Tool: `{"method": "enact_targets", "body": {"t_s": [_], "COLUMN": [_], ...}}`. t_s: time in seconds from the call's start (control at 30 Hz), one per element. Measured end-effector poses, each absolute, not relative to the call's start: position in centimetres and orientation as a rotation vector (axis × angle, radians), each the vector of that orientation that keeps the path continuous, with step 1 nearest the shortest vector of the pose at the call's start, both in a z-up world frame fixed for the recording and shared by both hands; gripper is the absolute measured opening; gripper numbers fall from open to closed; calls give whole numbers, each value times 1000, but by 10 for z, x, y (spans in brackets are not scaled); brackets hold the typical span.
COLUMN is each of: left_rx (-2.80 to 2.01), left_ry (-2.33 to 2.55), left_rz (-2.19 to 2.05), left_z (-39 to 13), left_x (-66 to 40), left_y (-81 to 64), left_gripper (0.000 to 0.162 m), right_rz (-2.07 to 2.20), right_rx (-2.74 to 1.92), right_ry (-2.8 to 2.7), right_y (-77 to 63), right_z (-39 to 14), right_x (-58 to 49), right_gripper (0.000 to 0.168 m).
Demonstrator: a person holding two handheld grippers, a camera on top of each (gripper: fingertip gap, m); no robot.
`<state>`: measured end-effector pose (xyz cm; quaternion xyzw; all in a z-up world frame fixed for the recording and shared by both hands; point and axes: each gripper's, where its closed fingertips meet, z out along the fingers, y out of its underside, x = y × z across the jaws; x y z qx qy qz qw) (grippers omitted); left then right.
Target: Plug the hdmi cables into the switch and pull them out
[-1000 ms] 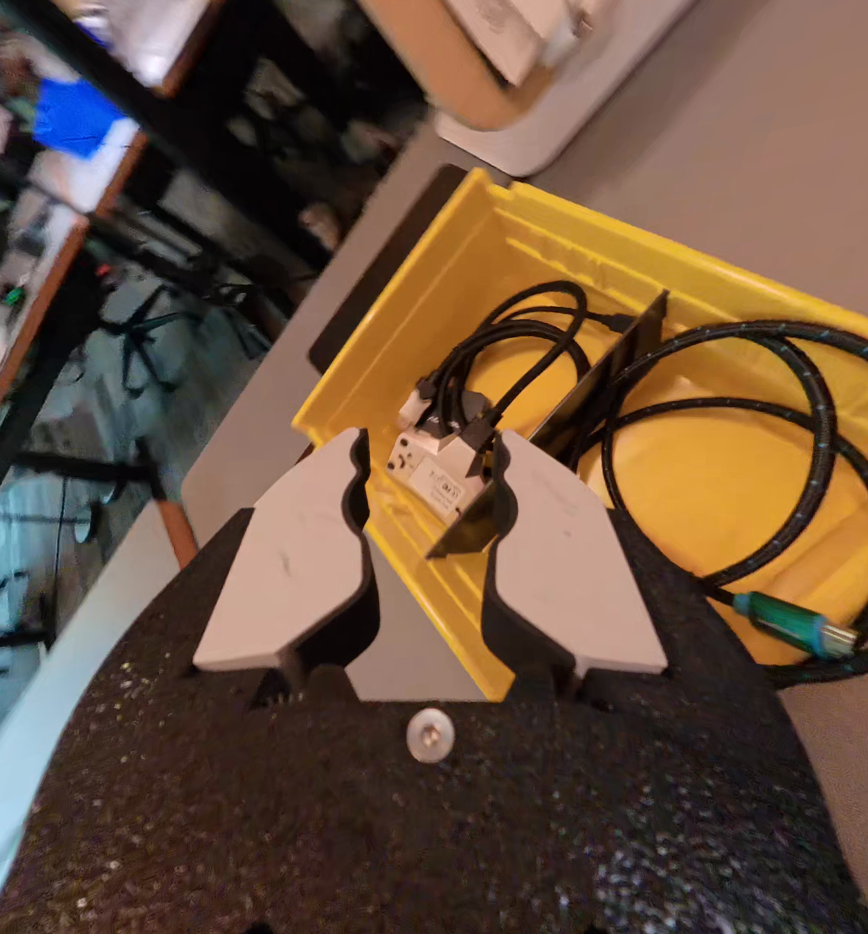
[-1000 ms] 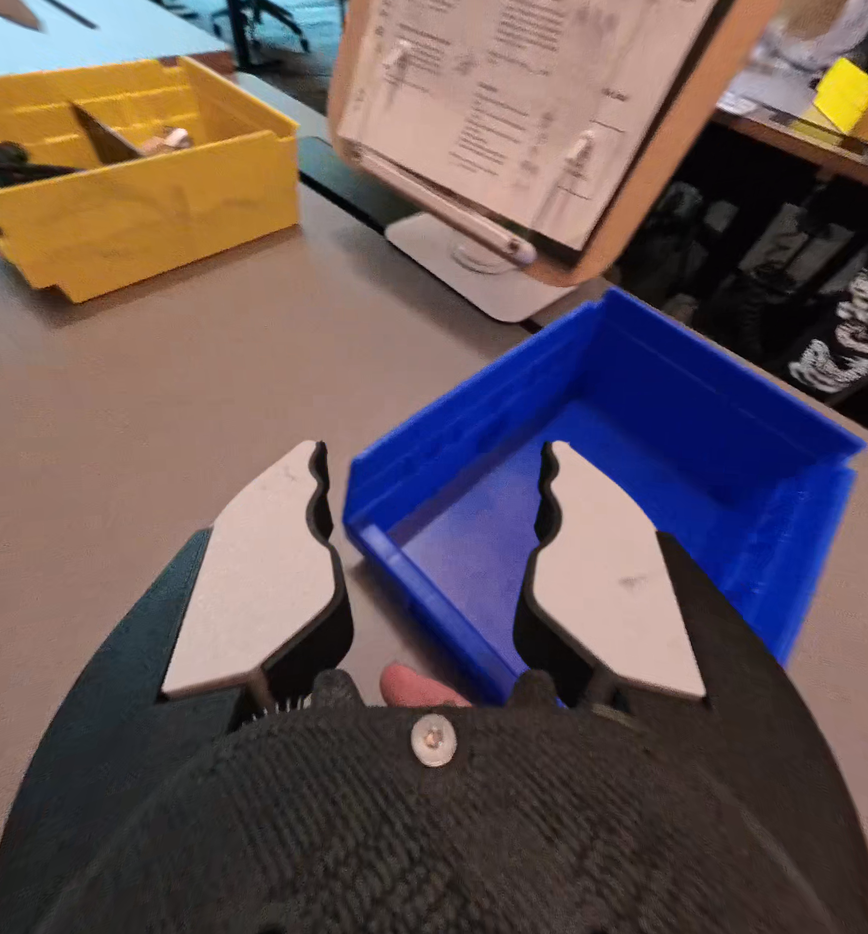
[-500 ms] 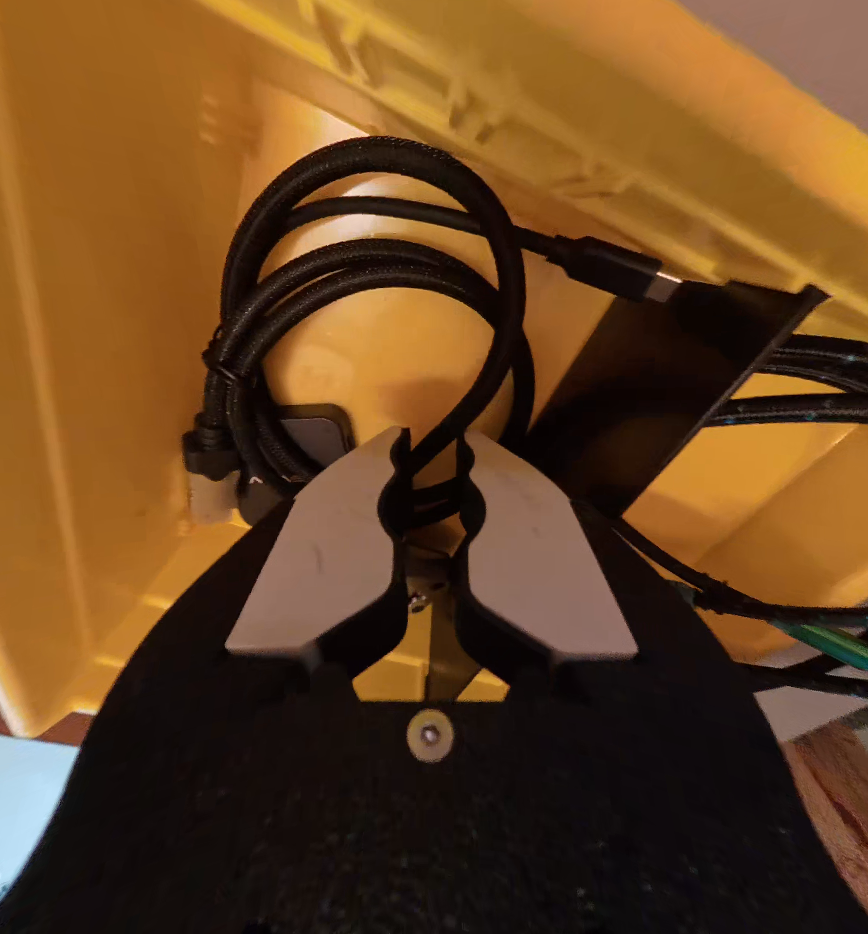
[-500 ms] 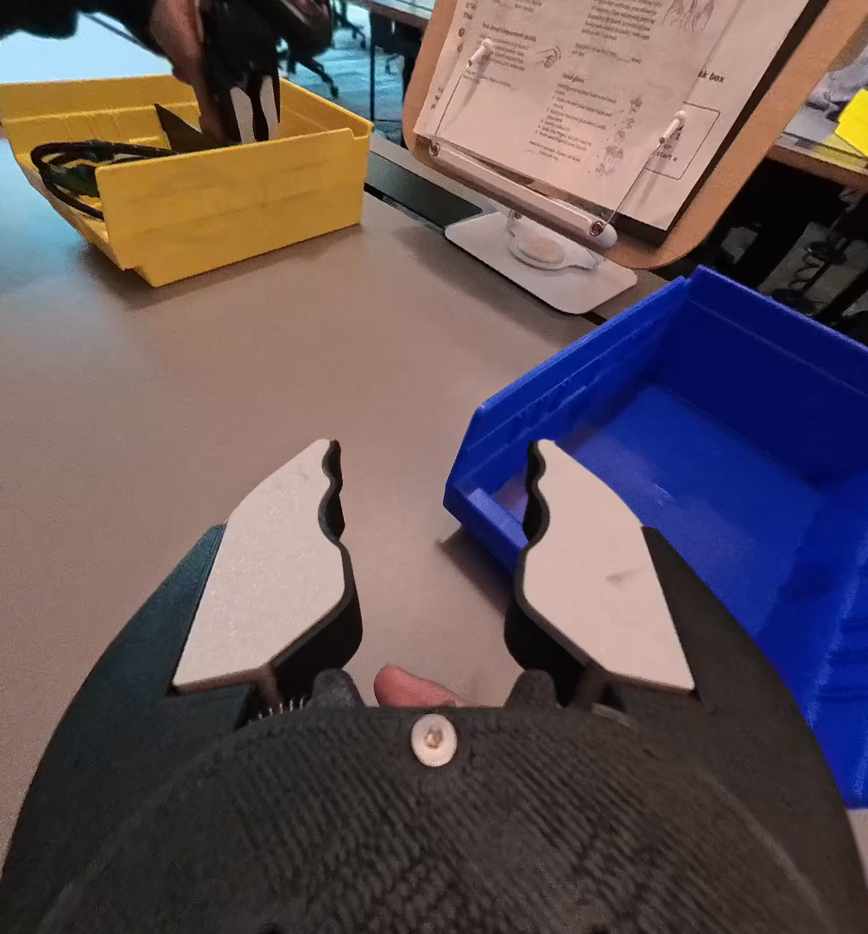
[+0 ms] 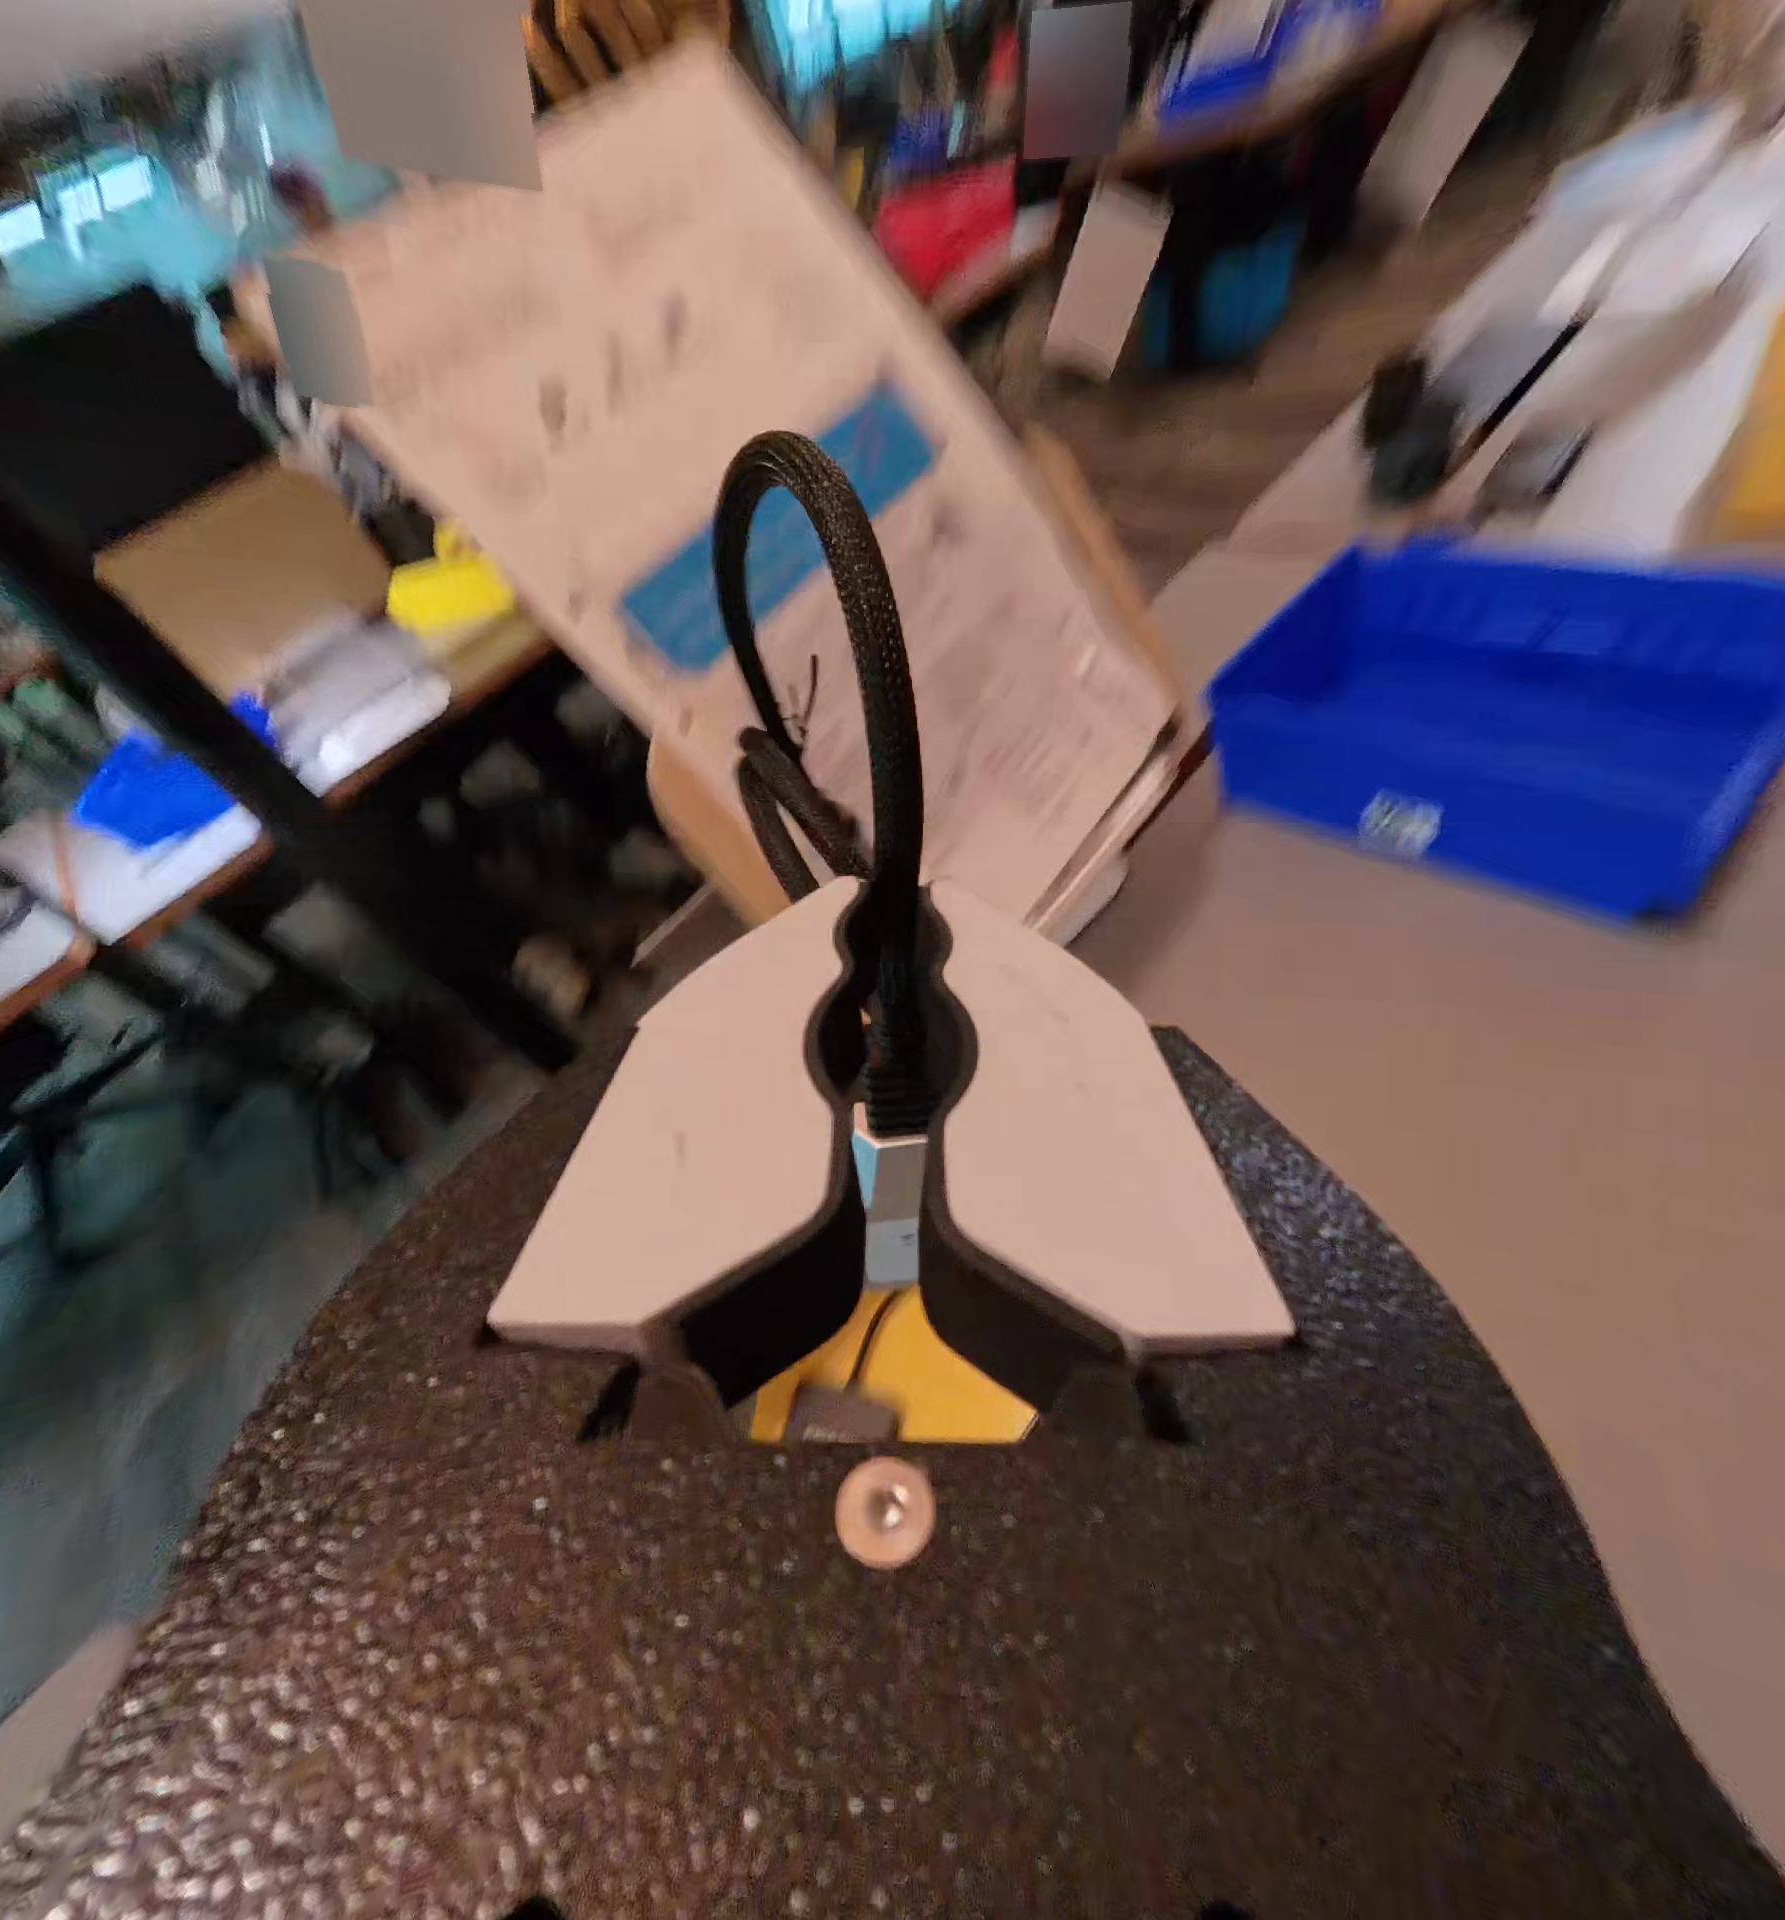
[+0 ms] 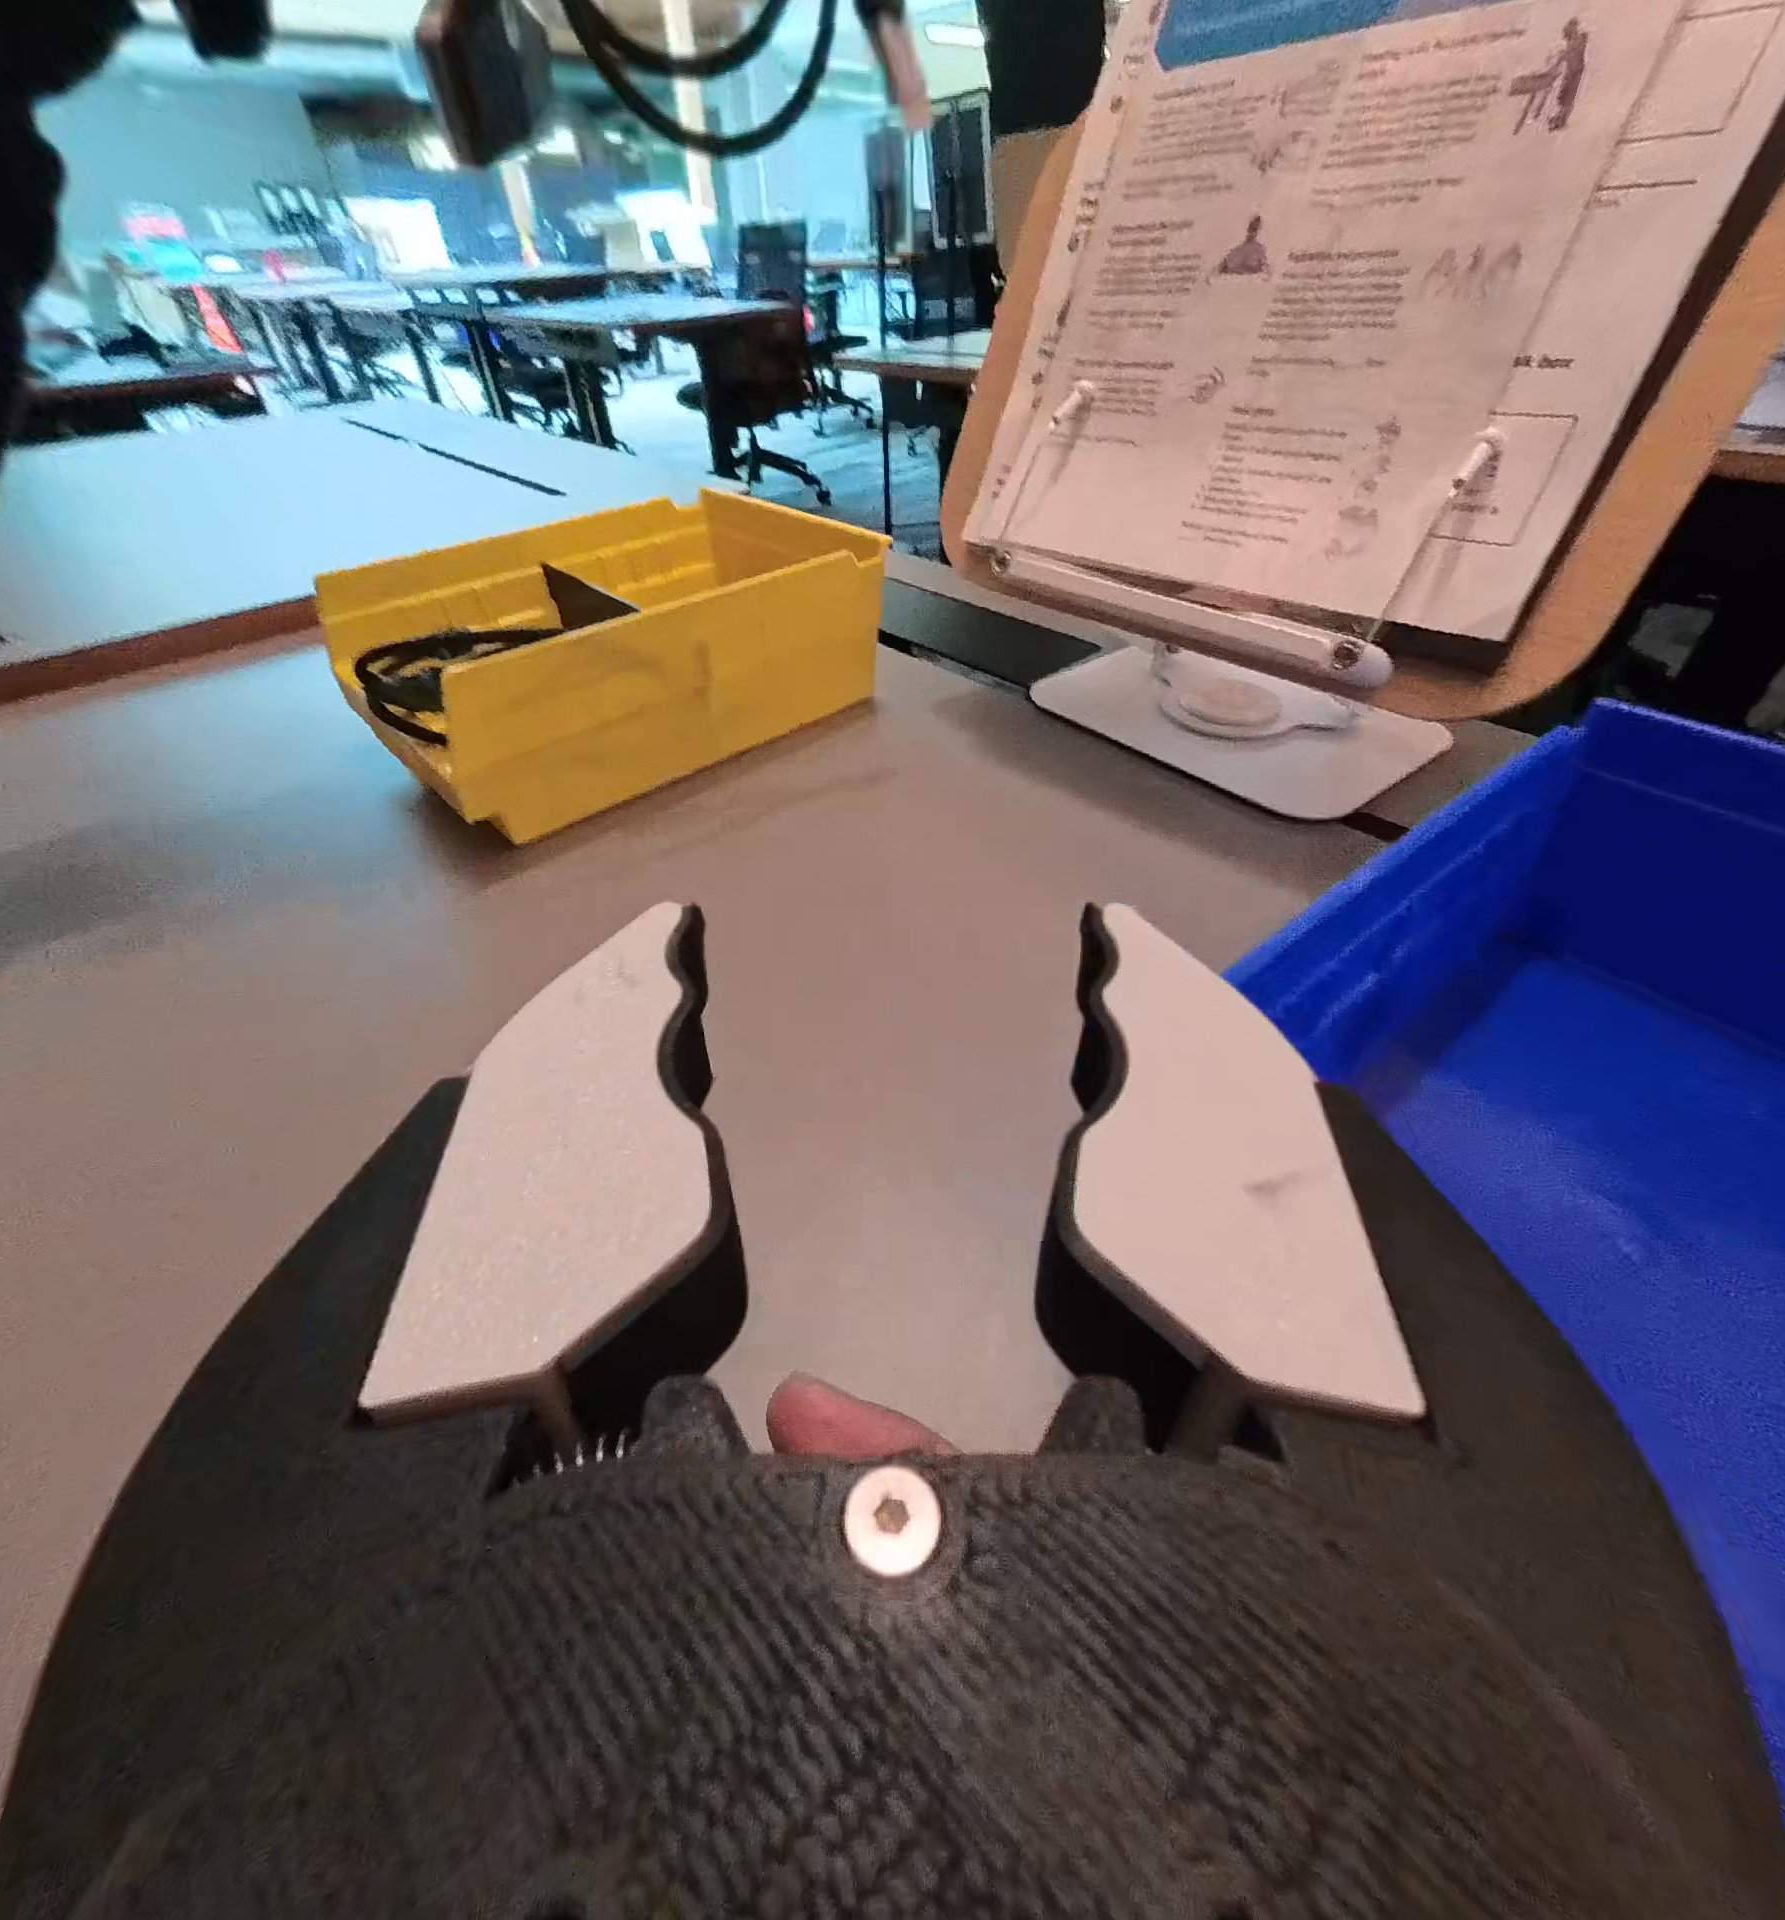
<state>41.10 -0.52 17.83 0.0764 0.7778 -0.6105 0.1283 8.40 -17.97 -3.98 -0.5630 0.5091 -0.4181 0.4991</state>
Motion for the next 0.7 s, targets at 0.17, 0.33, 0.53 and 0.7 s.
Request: {"method": "enact_targets", "body": {"t_s": [0.17, 0.33, 0.53, 0.7], "left_rx": [236, -149, -682, -772], "left_ry": [2078, 2107, 2242, 2325], "left_rz": [-2366, -3068, -3512, -3642], "left_z": [224, 175, 73, 46], "left_x": [325, 270, 226, 196], "left_y": [-2, -26, -74, -87], "left_gripper": [6, 6, 7, 6], "right_rz": [-745, -274, 164, 278], "right_rx": [-1126, -887, -666, -506], "right_ry": [1140, 1015, 924, 979], "right_y": [-142, -78, -34, -41], "right_z": [-27, -20, -22, -47], "right_x": [105, 125, 134, 150], "right_gripper": [74, 76, 74, 72]}}
